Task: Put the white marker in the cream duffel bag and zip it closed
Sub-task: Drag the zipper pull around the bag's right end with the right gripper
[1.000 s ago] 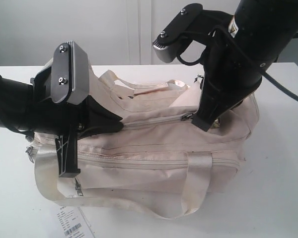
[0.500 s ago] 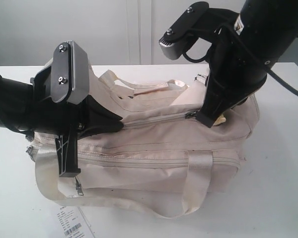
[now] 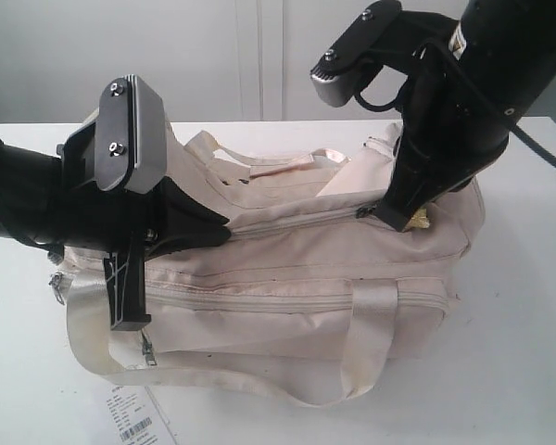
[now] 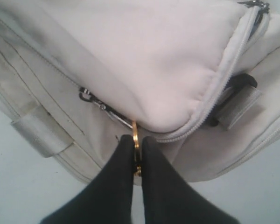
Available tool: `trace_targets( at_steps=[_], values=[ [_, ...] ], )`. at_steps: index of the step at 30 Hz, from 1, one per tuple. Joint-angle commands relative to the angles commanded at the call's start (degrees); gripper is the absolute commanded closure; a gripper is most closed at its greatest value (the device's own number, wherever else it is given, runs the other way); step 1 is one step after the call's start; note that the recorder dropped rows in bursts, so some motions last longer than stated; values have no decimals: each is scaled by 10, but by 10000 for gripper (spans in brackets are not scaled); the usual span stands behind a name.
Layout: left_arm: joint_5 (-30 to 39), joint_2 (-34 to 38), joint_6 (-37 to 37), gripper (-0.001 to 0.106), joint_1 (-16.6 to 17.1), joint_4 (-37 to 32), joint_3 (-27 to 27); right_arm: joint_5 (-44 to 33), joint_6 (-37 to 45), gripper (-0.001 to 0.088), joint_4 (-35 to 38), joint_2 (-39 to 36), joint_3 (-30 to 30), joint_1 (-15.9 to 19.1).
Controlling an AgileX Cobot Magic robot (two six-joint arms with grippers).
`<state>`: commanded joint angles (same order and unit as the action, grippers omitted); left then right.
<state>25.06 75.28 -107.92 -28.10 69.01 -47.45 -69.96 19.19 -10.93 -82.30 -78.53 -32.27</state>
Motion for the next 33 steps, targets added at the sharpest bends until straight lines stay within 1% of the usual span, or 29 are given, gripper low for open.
trace_targets(
  at_steps=[9,20,33],
  values=[
    [0,0,0,1053,0,-1,0,0,0,868,4,0,0,26],
    [0,0,0,1053,0,-1,0,0,3,868,4,0,0,26],
    [2,0,2,1053,0,-1,0,0,5,868,-16,0,0,26]
  ],
)
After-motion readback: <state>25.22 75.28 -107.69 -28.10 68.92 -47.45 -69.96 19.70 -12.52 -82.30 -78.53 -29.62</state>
